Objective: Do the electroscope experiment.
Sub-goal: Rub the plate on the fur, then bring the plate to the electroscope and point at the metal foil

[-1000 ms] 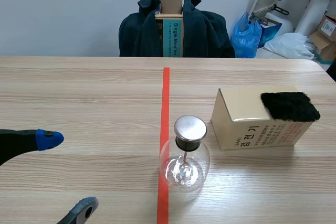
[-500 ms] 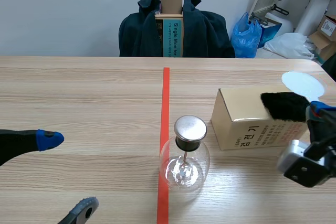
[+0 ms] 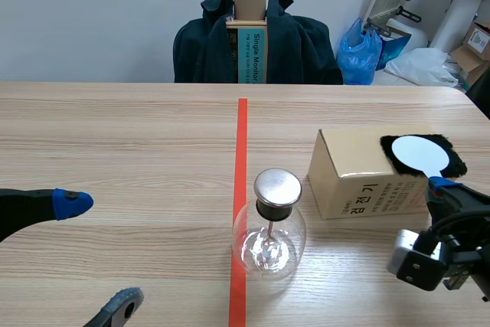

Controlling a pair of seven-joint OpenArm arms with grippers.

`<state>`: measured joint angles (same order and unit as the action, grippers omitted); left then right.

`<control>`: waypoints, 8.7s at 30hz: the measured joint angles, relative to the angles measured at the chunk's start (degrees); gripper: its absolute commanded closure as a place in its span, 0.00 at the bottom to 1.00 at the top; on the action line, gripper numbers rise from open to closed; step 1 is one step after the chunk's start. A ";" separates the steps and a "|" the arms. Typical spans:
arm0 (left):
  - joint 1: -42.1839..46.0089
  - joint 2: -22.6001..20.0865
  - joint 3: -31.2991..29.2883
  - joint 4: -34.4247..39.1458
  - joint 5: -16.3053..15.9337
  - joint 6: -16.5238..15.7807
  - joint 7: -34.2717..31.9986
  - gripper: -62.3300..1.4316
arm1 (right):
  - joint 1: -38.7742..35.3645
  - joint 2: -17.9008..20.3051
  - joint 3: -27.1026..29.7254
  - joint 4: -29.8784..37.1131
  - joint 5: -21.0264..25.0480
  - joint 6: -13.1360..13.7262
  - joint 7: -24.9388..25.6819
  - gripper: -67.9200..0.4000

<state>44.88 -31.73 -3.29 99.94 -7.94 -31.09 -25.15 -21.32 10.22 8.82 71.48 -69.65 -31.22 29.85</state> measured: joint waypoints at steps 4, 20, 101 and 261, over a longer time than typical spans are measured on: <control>0.00 0.00 0.00 0.00 0.00 0.00 0.00 0.00 | 0.00 1.53 0.07 0.02 0.00 0.00 -1.46 0.98; -0.02 -0.02 0.00 0.00 0.00 0.02 0.00 0.00 | 0.00 2.93 0.11 0.02 0.02 3.30 -1.42 0.98; -0.11 -0.02 0.00 0.00 0.26 0.39 0.42 0.00 | -0.48 1.03 1.62 0.11 0.42 7.72 2.95 0.98; -35.04 8.87 26.56 -33.42 3.61 5.14 9.03 0.95 | -5.88 -3.02 -4.76 14.93 1.49 3.82 30.77 0.98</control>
<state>9.85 -22.85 23.27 66.52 -4.34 -25.96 -16.12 -27.20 7.20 4.05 86.41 -68.16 -27.40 60.62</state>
